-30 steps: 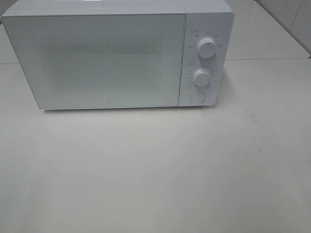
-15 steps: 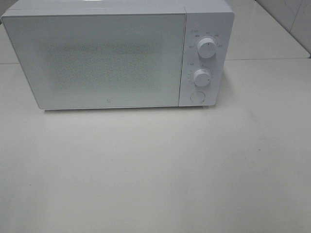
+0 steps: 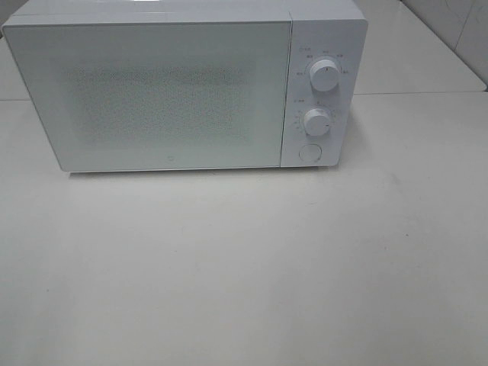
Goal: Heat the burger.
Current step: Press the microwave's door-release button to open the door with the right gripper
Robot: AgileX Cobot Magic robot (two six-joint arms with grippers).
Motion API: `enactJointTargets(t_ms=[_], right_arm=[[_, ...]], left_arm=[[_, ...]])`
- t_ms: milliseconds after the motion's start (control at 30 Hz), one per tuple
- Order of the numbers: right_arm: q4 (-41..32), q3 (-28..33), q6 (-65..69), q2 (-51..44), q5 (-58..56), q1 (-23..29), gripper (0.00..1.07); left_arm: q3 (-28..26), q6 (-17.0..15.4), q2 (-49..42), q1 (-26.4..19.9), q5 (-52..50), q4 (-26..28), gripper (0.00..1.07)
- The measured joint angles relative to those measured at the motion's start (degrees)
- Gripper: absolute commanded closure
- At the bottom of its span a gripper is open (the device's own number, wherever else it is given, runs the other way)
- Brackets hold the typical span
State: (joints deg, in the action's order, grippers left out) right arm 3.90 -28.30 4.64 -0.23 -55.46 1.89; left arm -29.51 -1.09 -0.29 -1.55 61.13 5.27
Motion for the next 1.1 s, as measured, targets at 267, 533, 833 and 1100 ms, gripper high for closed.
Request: enactJointTargets(t_ms=[267, 533, 833, 1100], right_arm=[[0.0, 0.0, 0.0, 0.0, 0.0, 0.0, 0.31], [0.11, -1.66, -0.11, 0.29, 0.74, 0.0, 0.31], [0.11, -2.69, -0.11, 10.31, 13.01, 0.0, 0.31], [0.11, -2.69, -0.06, 21.89, 23.89, 0.0, 0.31]], left_arm=[[0.0, 0.0, 0.0, 0.0, 0.0, 0.0, 0.09], [0.0, 0.0, 0.0, 0.0, 0.0, 0.0, 0.09], [0.0, 0.0, 0.0, 0.0, 0.0, 0.0, 0.09], [0.0, 0.0, 0.0, 0.0, 0.0, 0.0, 0.09]])
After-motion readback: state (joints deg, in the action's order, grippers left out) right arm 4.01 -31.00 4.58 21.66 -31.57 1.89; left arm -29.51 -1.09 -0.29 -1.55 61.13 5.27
